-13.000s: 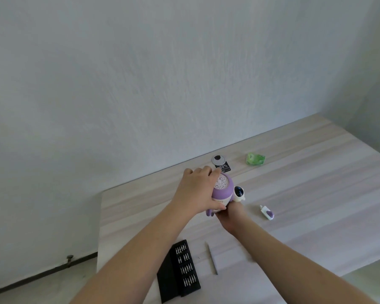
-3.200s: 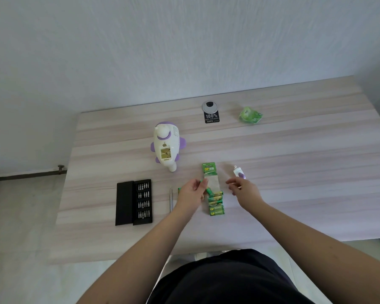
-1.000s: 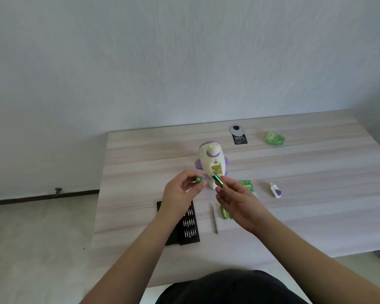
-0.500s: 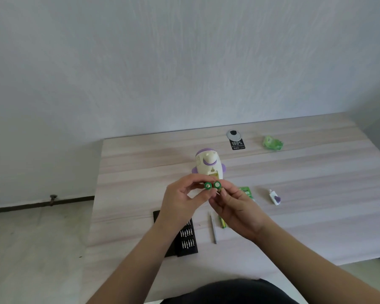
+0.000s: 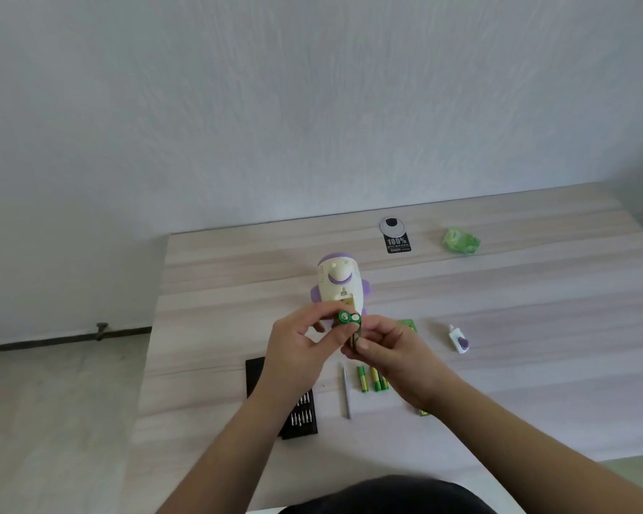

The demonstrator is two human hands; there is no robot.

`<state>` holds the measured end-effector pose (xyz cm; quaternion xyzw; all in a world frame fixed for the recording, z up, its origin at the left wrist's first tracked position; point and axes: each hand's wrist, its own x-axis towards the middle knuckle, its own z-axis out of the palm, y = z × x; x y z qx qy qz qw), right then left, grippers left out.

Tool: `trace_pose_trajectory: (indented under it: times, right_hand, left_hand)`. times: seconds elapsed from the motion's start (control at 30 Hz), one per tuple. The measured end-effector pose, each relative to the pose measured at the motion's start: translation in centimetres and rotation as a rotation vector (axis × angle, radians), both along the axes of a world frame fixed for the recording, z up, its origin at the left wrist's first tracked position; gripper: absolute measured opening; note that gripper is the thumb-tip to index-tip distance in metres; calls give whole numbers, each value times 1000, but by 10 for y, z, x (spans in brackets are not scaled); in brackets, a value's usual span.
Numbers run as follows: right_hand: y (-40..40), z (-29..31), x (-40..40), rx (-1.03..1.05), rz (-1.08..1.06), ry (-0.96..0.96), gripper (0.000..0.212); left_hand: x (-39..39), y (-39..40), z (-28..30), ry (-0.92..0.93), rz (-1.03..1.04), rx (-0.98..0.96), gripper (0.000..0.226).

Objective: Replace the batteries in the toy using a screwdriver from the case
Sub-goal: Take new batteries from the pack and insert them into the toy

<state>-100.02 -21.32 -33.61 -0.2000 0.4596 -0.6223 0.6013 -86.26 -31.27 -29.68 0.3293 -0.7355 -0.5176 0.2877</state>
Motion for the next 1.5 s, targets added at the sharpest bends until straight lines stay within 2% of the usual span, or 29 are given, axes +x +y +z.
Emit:
trace_pose_trajectory:
  times: [0.17,0.3,0.43,0.53,0.67,0.83,1.13,1.33,1.5]
  right_hand:
    - [3,2,-7,-2,73,155,25]
    - [1,-6,-15,80,43,294,11]
    - [-10,-17,-25,155,-75,364,23]
    - [-19,-29,-34,224,-34,456,24]
    - [-32,-41,-41,308,-16,634,22]
    - [-47,-39,-44,288,-134,850,16]
    - [-55,-53,-44,231,-71,1210,16]
    - [-62,-59,-40,89,-81,1596,21]
    - [-66,-64,-42,84,-84,1694,26]
  left_hand:
    - [-8,3,-10,-20,-38,-56,17]
    - [-11,-4,-30,-72,63,-7,14]
    - [-13,-12,-52,-154,140,63,17]
    - [-18,-19,-58,-141,209,144,31]
    - [-30,-27,-67,-125,222,183,22]
    - [-39,-31,-72,-162,166,79,19]
    - [-38,-36,-89,-375,35,-190,20]
    - [-40,-37,-97,-410,8,-439,21]
    - [-43,-44,-102,-436,43,-535,23]
